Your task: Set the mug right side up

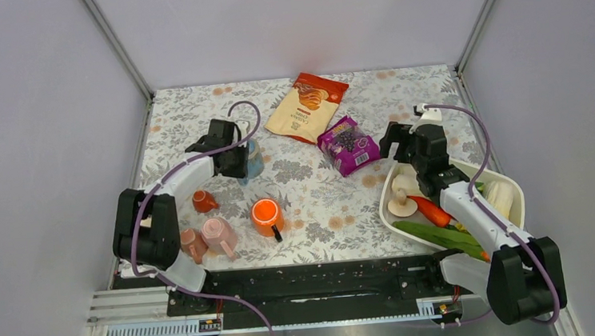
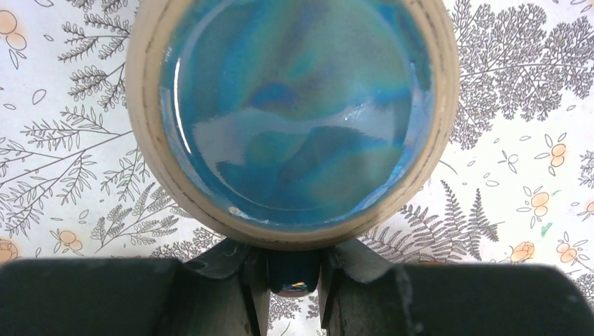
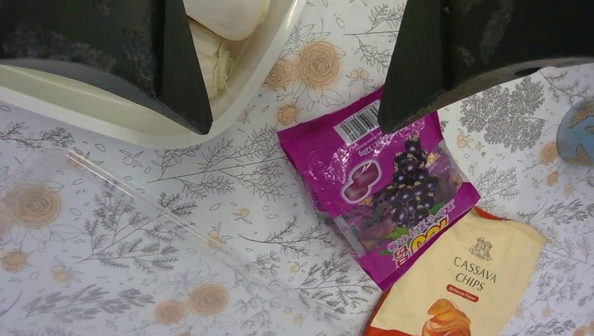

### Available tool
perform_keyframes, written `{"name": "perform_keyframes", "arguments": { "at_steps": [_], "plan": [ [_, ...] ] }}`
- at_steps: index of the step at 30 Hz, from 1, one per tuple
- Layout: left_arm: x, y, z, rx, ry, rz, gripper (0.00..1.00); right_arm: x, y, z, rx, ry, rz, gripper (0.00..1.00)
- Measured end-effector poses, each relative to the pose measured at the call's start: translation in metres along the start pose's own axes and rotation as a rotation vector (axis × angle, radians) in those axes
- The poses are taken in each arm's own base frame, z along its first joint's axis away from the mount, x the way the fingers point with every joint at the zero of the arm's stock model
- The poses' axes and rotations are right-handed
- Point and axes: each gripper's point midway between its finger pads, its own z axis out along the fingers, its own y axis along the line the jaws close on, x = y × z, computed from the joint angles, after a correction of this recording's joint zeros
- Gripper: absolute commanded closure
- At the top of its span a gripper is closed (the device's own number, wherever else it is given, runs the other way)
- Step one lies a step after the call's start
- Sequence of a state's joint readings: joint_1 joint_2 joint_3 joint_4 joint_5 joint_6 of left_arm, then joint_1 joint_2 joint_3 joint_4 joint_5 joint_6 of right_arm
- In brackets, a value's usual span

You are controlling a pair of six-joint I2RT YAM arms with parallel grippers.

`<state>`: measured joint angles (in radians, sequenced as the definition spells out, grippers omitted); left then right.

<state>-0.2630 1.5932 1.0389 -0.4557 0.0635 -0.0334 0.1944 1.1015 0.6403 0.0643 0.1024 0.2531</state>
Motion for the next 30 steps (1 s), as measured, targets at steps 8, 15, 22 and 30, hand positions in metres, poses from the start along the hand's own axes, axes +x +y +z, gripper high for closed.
{"name": "perform_keyframes", "arguments": {
  "at_steps": [8, 15, 22, 30],
  "plan": [
    [-0.022, 0.006, 0.005, 0.069, -0.007, -0.115, 1.0, 0.026, 0.046, 0.001, -0.148, 0.109, -0.044, 0.01],
    [-0.03, -0.009, -0.006, 0.182, 0.005, -0.211, 1.0, 0.038, 0.161, -0.018, -0.513, 0.181, -0.011, 0.01],
    [-0.029, -0.027, -0.014, 0.275, 0.024, -0.264, 1.0, 0.072, 0.223, -0.014, -0.645, 0.277, 0.137, 0.01],
    [-0.042, -0.034, -0.029, 0.352, -0.001, -0.379, 1.0, 0.11, 0.256, -0.001, -0.676, 0.383, 0.321, 0.01]
  ]
}}
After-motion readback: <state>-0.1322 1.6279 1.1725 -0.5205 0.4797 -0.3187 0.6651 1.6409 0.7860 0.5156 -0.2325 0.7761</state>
